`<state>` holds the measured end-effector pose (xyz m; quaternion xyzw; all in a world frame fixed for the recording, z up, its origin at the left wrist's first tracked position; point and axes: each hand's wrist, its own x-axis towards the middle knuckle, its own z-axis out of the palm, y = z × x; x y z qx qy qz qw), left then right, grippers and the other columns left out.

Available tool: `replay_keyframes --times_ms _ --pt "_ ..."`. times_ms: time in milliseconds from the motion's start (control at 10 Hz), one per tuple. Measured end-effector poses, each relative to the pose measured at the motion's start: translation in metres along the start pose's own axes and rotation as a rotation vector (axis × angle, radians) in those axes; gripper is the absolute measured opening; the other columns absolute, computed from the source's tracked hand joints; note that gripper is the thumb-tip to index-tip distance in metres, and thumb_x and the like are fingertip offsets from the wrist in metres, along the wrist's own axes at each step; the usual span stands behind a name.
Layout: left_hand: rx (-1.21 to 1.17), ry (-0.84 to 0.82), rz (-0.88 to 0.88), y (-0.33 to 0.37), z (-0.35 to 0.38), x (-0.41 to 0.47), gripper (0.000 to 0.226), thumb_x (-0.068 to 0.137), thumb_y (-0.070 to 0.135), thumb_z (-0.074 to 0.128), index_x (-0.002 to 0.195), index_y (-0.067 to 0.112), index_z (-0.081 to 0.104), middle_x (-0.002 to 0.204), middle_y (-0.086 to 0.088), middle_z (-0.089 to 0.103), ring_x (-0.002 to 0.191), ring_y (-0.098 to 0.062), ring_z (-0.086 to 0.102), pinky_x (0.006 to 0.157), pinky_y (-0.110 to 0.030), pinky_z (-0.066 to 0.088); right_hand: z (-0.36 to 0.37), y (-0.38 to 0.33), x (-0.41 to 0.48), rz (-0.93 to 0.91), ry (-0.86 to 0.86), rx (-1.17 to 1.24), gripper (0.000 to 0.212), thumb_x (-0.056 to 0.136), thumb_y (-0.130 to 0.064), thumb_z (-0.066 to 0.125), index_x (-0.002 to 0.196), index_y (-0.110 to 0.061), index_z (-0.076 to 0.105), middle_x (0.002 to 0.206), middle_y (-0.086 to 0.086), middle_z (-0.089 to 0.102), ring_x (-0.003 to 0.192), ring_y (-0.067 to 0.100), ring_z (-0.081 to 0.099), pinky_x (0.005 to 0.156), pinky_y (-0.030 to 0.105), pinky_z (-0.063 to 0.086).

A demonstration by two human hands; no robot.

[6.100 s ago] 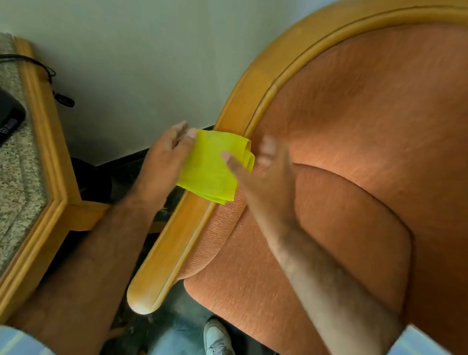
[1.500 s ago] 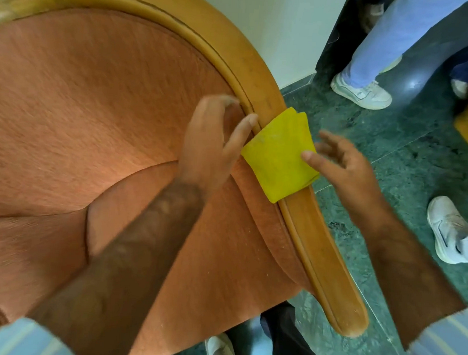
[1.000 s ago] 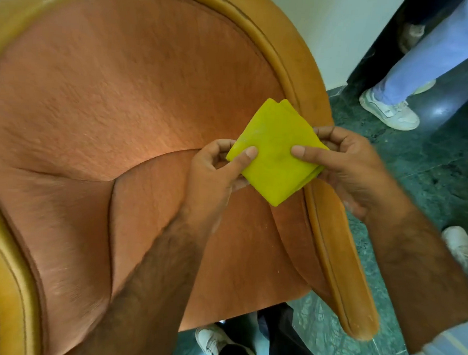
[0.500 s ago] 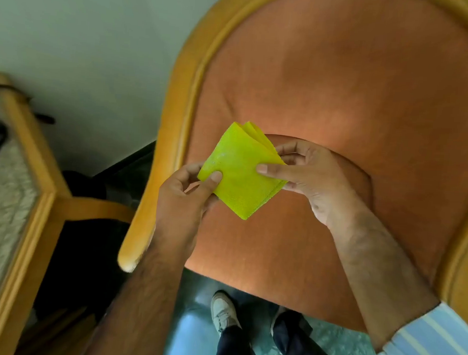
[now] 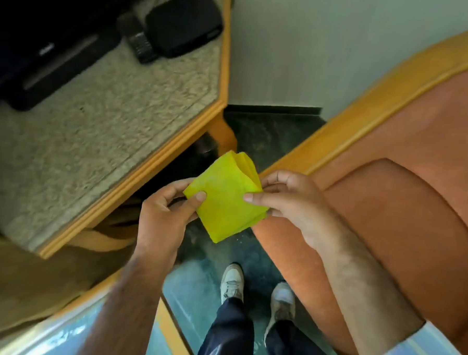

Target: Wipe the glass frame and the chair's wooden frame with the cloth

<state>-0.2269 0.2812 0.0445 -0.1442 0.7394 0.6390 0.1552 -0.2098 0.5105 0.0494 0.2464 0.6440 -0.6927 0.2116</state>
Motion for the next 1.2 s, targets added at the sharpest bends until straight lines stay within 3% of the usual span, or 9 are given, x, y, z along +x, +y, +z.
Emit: replay_keyframes --times_ms 100,300,400,600,800,900,1000,1100,1200 --pt "0.019 0.162 -0.061 -0.041 -0.075 -0.023 0.022 0.092 0.011 0.076 0.109 0.025 0.078 0.102 0.003 0.083 0.097 -0.017 0.079 0.088 -0.039 0.064 0.074 0.024 0.016 0.046 -0.168 -0.130 0.027 0.075 -0.010 0.094 0.085 -0.016 0.069 0.075 0.000 0.081 0.070 0.008 0.077 0.060 0.022 0.062" --pt "0.057 0.469 -0.232 -0.124 -0.180 -0.068 0.027 0.076 0.017 0.090 0.096 0.030 0.078 0.096 -0.004 0.081 0.087 -0.022 0.076 0.091 -0.054 0.063 0.203 0.101 0.026 0.193 -0.346 -0.356 0.028 0.074 -0.012 0.094 0.081 -0.017 0.067 0.101 0.022 0.080 0.095 0.035 0.080 0.085 0.050 0.067" --pt "0.073 0.566 -0.319 -0.159 -0.214 -0.082 0.031 0.068 0.026 0.087 0.097 0.028 0.076 0.100 -0.008 0.080 0.091 -0.030 0.077 0.094 -0.060 0.062 0.252 0.138 0.027 0.270 -0.393 -0.392 0.027 0.076 -0.010 0.091 0.077 -0.017 0.065 0.101 0.021 0.079 0.094 0.033 0.079 0.088 0.052 0.067" --pt "0.226 0.634 -0.455 -0.244 -0.272 -0.091 0.025 0.072 0.028 0.085 0.094 0.029 0.074 0.107 -0.010 0.079 0.106 -0.039 0.074 0.094 -0.057 0.057 0.334 0.220 0.027 0.418 -0.382 -0.434 0.020 0.079 -0.011 0.090 0.083 -0.004 0.071 0.095 0.016 0.077 0.086 0.030 0.080 0.085 0.047 0.068" --pt "0.410 0.604 -0.531 -0.304 -0.294 -0.075 0.026 0.082 0.018 0.085 0.106 0.025 0.078 0.099 0.001 0.077 0.096 -0.024 0.073 0.083 -0.032 0.049 0.365 0.274 0.041 0.477 -0.340 -0.501 0.033 0.083 -0.010 0.087 0.069 -0.011 0.057 0.077 -0.001 0.062 0.065 0.011 0.068 0.081 0.040 0.068" --pt "0.484 0.540 -0.553 -0.331 -0.292 -0.067 0.025 0.082 0.018 0.085 0.106 0.020 0.079 0.095 0.000 0.074 0.091 -0.024 0.072 0.078 -0.027 0.042 0.369 0.295 0.049 0.482 -0.279 -0.547 0.034 0.087 -0.010 0.084 0.067 -0.013 0.057 0.080 0.000 0.064 0.080 0.027 0.079 0.051 0.018 0.059" --pt "0.554 0.488 -0.542 -0.339 -0.292 -0.063 0.027 0.083 0.020 0.085 0.108 0.016 0.078 0.102 -0.007 0.077 0.098 -0.030 0.074 0.080 -0.030 0.046 0.371 0.305 0.053 0.420 -0.310 -0.701 0.037 0.089 -0.017 0.084 0.063 -0.014 0.057 0.081 0.005 0.068 0.090 0.034 0.081 0.044 0.020 0.051" --pt "0.758 0.460 -0.442 -0.343 -0.288 -0.061 0.039 0.085 0.021 0.083 0.120 0.008 0.071 0.123 -0.020 0.072 0.108 -0.042 0.069 0.092 -0.044 0.053 0.370 0.306 0.058 0.116 -0.346 -1.091 0.036 0.085 -0.041 0.084 0.094 -0.010 0.068 0.098 0.010 0.075 0.095 0.032 0.076 0.074 0.040 0.063" --pt "0.910 0.470 -0.296 -0.340 -0.284 -0.067 0.058 0.091 0.027 0.076 0.140 0.001 0.056 0.145 -0.024 0.058 0.129 -0.047 0.058 0.108 -0.053 0.048 0.363 0.301 0.061 -0.225 -0.258 -1.298 0.057 0.087 -0.054 0.075 0.121 -0.011 0.061 0.120 0.013 0.070 0.113 0.033 0.068 0.090 0.043 0.059"
